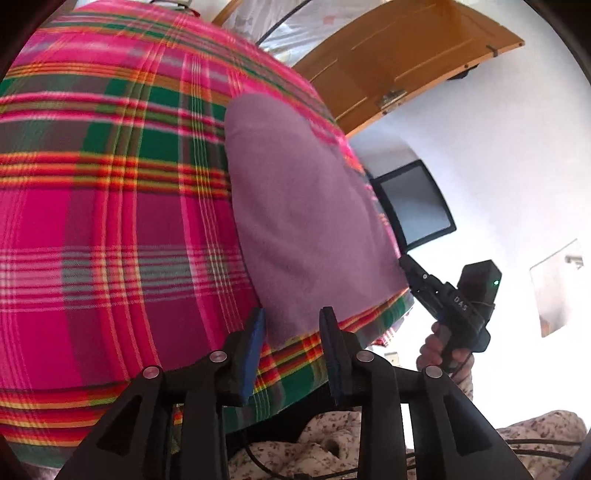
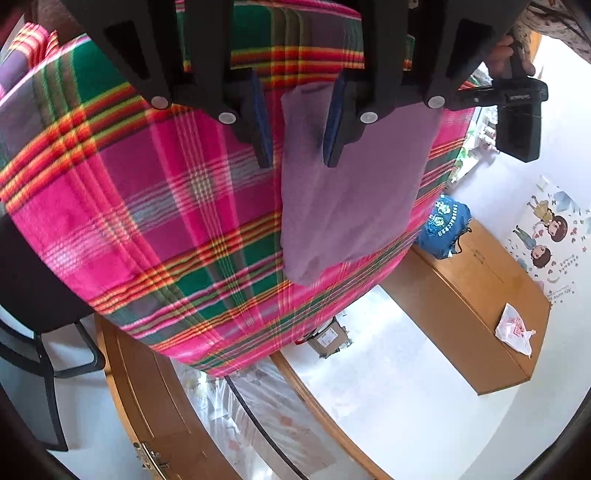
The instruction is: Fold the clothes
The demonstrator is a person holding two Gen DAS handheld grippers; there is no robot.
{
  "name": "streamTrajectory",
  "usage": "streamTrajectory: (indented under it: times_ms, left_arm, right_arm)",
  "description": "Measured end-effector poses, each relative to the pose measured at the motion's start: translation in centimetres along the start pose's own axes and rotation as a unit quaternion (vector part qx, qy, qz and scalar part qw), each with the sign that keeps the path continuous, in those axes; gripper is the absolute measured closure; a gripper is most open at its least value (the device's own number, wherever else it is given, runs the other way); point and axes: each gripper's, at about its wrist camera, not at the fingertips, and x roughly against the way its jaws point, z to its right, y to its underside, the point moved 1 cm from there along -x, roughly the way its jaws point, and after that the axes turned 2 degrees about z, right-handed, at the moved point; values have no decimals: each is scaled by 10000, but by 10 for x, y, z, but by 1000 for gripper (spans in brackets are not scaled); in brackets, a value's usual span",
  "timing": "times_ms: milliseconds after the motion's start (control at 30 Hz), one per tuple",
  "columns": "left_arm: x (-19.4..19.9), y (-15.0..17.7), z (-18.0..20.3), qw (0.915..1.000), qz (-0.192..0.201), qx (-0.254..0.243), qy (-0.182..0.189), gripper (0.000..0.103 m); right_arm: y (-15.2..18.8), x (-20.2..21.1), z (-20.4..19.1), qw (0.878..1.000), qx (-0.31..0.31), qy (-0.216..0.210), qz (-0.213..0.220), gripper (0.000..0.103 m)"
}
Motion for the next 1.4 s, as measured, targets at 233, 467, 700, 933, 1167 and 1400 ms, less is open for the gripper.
streamTrajectory:
  times_ms: [233, 467, 700, 933, 1167, 1400]
  left_arm:
    - [1, -31, -12, 9989, 178, 429, 114, 40]
    - [-33, -62, -9, 9981, 26, 606, -58, 39]
    - [-50, -83, -21, 9960, -54, 888, -23, 39]
    - [-66, -93, -29, 9935, -367, 1047, 244, 39]
    - [-81, -101, -28, 9918, -566, 1008, 539, 39]
    - [-86, -104, -25, 9912, -768, 877, 635, 39]
  right_arm:
    - [-19, -10, 2, 9997, 103, -129, -162, 61]
    - [-37, -35, 6, 9982, 69, -306, -514, 59]
    - [-51, -67, 11, 9928, 61, -488, -1096, 57]
    - [-54, -89, 14, 9867, 90, -748, -1442, 57]
    - [-52, -110, 20, 9780, -158, -1175, -1718, 54]
    - [-53, -116, 22, 9734, -185, -1340, -1850, 55]
